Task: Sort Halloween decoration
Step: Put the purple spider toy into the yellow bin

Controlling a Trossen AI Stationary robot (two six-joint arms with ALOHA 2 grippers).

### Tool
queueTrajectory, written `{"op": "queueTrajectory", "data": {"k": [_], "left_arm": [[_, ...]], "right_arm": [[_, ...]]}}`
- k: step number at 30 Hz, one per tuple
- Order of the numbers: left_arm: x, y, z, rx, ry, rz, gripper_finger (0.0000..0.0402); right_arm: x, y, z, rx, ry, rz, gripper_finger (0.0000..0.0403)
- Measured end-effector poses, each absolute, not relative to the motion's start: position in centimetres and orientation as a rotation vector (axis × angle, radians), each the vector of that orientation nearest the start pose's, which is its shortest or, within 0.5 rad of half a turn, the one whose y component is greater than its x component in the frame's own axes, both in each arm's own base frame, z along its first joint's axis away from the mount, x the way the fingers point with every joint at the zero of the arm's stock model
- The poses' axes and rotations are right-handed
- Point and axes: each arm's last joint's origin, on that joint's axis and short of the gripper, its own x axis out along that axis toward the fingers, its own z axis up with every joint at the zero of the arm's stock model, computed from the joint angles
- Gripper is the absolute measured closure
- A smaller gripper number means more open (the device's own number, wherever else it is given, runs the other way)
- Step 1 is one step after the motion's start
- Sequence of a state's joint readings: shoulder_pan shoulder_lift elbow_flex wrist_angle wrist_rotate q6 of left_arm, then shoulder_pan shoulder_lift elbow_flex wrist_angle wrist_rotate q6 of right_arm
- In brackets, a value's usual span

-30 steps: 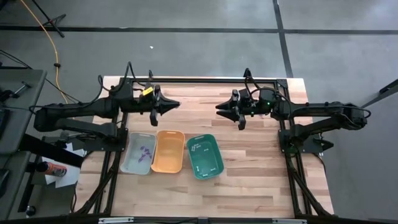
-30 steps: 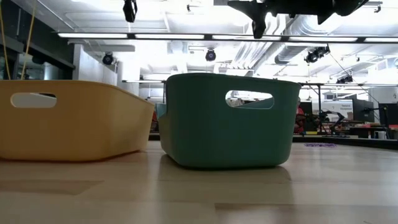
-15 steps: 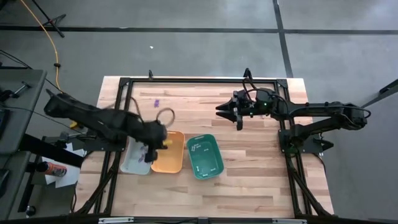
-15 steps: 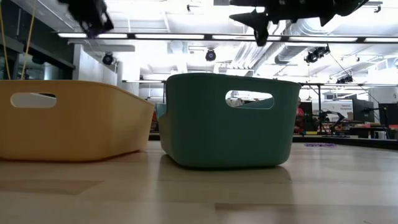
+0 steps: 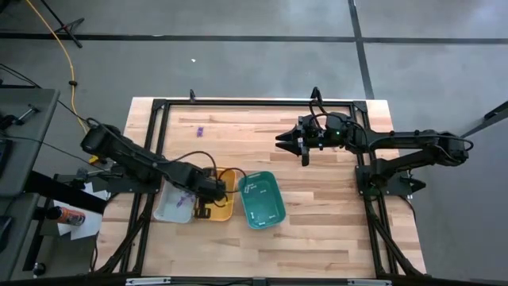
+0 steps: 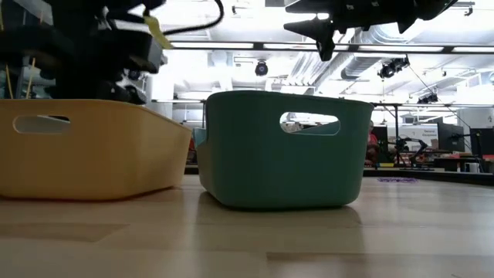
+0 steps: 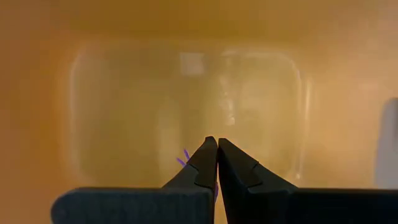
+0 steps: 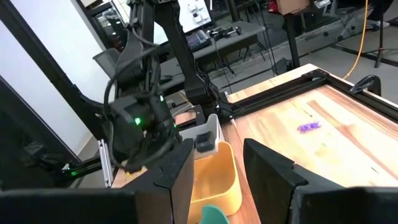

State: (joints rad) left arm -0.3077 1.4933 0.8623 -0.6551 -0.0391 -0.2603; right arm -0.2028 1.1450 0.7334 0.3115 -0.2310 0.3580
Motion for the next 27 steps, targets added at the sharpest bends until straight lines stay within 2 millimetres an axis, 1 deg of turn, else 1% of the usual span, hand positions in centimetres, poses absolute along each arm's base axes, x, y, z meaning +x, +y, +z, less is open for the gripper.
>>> {"op": "queueTrajectory", "data": {"k": [4, 7, 11, 14, 17, 19, 21, 24, 27], "left_arm": [[25.5, -7.9, 16.7, 0.031, 1.294, -0.083, 0.0397], [25.7, -7.7, 16.4, 0.014, 1.301, -0.066, 0.0382], [26.0, -7.3, 16.6, -0.004, 1.294, -0.053, 0.0349], [26.2, -6.9, 17.7, -0.019, 1.275, -0.05, 0.0317], [26.0, -5.9, 20.3, 0.017, 1.264, -0.043, 0.0288], [25.8, -4.6, 22.8, 0.047, 1.235, 0.016, 0.0271], [25.2, -2.9, 25.7, 0.062, 1.174, 0.113, 0.0259], [24.2, -0.4, 30.3, 0.025, 0.972, 0.257, 0.0249], [23.1, 1.8, 33.9, -0.042, 0.688, 0.347, 0.0249]], "right_arm": [[25.1, -4.5, 29.1, 0.38, 0.103, 0.01, 0.027], [25.1, -4.5, 29.1, 0.38, 0.106, 0.01, 0.027], [25.1, -4.5, 29.0, 0.384, 0.113, 0.009, 0.027], [25.1, -4.5, 29.0, 0.383, 0.112, 0.014, 0.027], [25.1, -4.5, 29.0, 0.388, 0.111, 0.014, 0.027], [25.1, -4.5, 29.1, 0.388, 0.107, 0.015, 0.027], [25.1, -4.5, 29.2, 0.381, 0.096, 0.018, 0.027], [25.1, -4.5, 29.4, 0.354, 0.073, 0.024, 0.027], [25.1, -4.5, 29.8, 0.294, 0.036, 0.031, 0.027]]}}
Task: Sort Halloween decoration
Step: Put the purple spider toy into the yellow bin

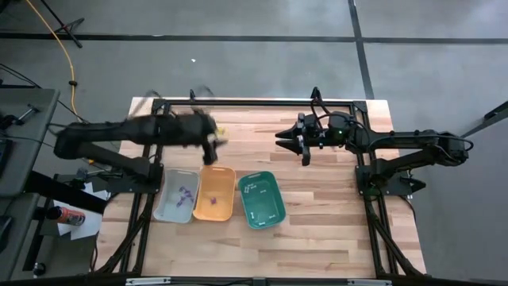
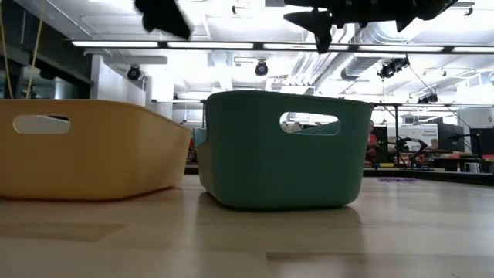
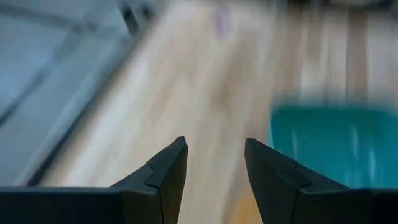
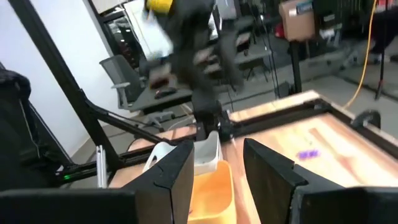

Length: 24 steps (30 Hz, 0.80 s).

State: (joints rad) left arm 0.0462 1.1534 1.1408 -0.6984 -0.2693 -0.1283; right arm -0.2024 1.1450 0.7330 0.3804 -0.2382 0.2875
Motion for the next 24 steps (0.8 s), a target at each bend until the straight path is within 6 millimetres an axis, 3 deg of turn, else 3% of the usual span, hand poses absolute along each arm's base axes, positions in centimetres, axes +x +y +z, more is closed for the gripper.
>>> {"op": "queueTrajectory", "data": {"k": [3, 6, 9, 14, 21, 24], "left_arm": [[22.3, 3.5, 36.7, -0.091, 0.434, 0.4, 0.0254], [22.5, 4.3, 37.4, -0.088, 0.216, 0.332, 0.0262], [23.4, 4.5, 35.5, -0.098, 0.068, 0.206, 0.0273], [25.1, 4.6, 30.1, -0.197, 0.01, 0.122, 0.0301], [25.9, 4.6, 29.1, -0.203, -0.047, 0.094, 0.0392], [25.8, 4.6, 29.3, -0.201, -0.055, 0.095, 0.0394]], "right_arm": [[25.2, -4.5, 30.1, 0.259, 0.0, 0.036, 0.027], [25.1, -4.5, 30.3, 0.247, -0.02, 0.039, 0.027], [25.1, -4.5, 30.3, 0.247, -0.021, 0.039, 0.027], [25.1, -4.5, 30.3, 0.233, -0.021, 0.039, 0.027], [25.2, -4.5, 30.3, 0.195, -0.022, 0.039, 0.027], [25.2, -4.5, 30.3, 0.195, -0.022, 0.039, 0.027]]}}
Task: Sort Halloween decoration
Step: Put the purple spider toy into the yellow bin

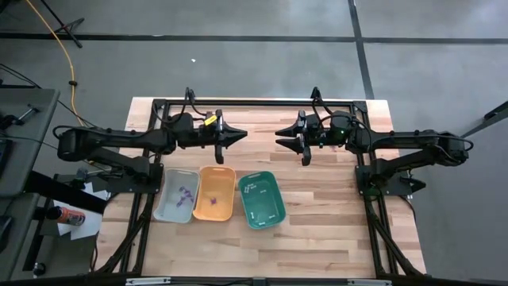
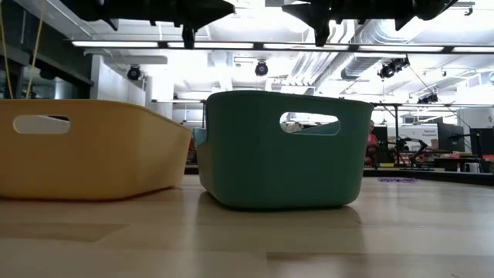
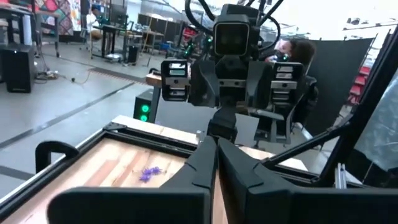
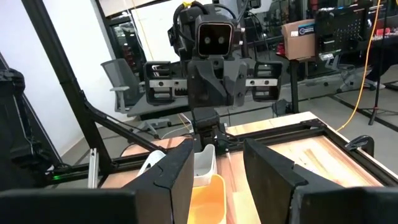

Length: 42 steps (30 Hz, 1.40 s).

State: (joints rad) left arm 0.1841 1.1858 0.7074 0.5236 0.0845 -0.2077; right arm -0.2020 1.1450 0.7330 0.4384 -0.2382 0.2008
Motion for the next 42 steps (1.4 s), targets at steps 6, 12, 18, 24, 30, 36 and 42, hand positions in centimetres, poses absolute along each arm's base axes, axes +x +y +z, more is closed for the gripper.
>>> {"op": "queueTrajectory", "data": {"k": [6, 12, 18, 24, 30, 36, 42], "left_arm": [[25.8, 4.6, 29.4, -0.202, -0.056, 0.094, 0.04], [25.6, 4.5, 29.6, -0.251, -0.069, 0.092, 0.0401], [25.4, 4.5, 29.8, -0.251, -0.079, 0.091, 0.0401], [25.4, 4.7, 29.7, -0.253, -0.067, 0.102, 0.0401], [25.4, 4.7, 29.7, -0.276, -0.07, 0.1, 0.0401], [25.4, 4.7, 29.6, -0.272, -0.063, 0.102, 0.0401], [25.3, 5.0, 29.6, -0.279, -0.065, 0.115, 0.0401]], "right_arm": [[25.2, -4.5, 30.3, 0.199, -0.023, 0.029, 0.027], [25.0, -6.2, 30.8, 0.391, 0.141, -0.234, 0.027], [22.1, -10.7, 30.1, 0.412, 0.743, -0.73, 0.027], [18.4, -13.6, 22.9, 0.642, 1.084, -0.952, 0.027], [16.2, -13.8, 18.1, 0.807, 1.109, -1.025, 0.027], [16.1, -13.8, 17.2, 0.841, 1.054, -1.046, 0.027], [17.0, -14.2, 15.6, 0.88, 1.107, -1.006, 0.027]]}}
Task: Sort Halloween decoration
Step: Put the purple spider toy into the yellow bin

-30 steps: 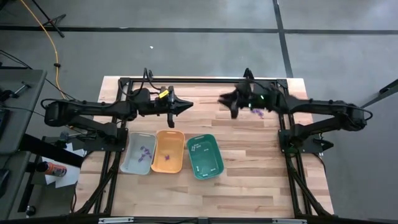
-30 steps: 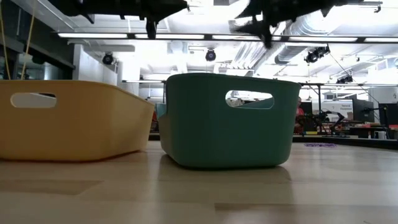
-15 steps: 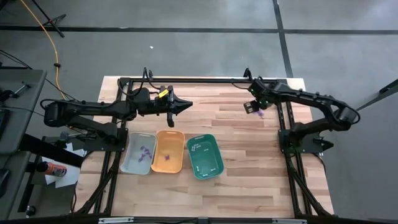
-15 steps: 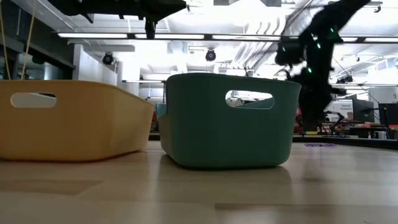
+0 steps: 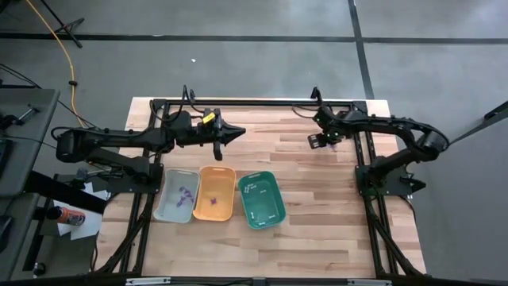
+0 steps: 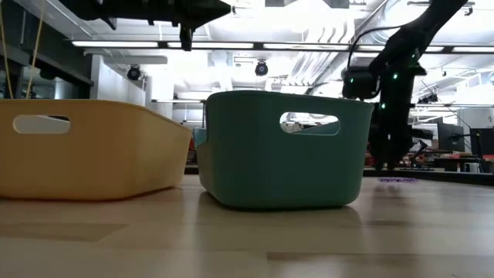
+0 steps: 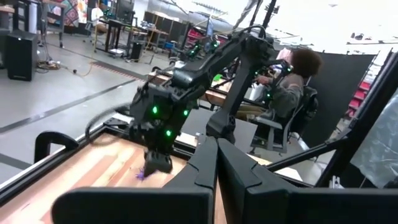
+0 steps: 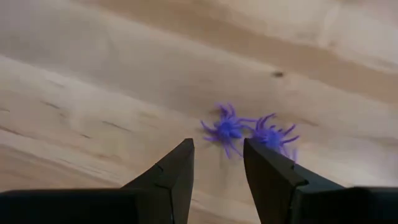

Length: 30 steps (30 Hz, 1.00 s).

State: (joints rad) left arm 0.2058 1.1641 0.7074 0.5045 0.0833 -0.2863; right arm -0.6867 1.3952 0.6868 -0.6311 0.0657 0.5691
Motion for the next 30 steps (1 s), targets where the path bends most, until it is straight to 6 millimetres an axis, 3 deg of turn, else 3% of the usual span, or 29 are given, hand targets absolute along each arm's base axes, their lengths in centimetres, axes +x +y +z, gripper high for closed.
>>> {"op": "queueTrajectory", "data": {"k": [5, 14, 18, 24, 30], "left_arm": [[25.3, 5.3, 29.6, -0.311, -0.069, 0.125, 0.0401], [25.3, 5.3, 29.7, -0.323, -0.069, 0.125, 0.0401], [25.3, 5.3, 29.6, -0.324, -0.06, 0.127, 0.0401], [25.3, 5.3, 29.5, -0.324, -0.058, 0.127, 0.0401], [25.3, 5.3, 29.5, -0.324, -0.057, 0.127, 0.0401]], "right_arm": [[17.4, -14.5, 14.0, 0.861, 1.195, -1.005, 0.027], [18.2, -14.7, 14.4, 0.797, 1.19, -0.988, 0.0272], [18.2, -14.7, 14.3, 0.779, 1.202, -0.974, 0.0304], [18.2, -14.7, 14.3, 0.754, 1.215, -0.948, 0.0392], [18.2, -14.5, 14.6, 0.755, 1.209, -0.9, 0.0401]]}}
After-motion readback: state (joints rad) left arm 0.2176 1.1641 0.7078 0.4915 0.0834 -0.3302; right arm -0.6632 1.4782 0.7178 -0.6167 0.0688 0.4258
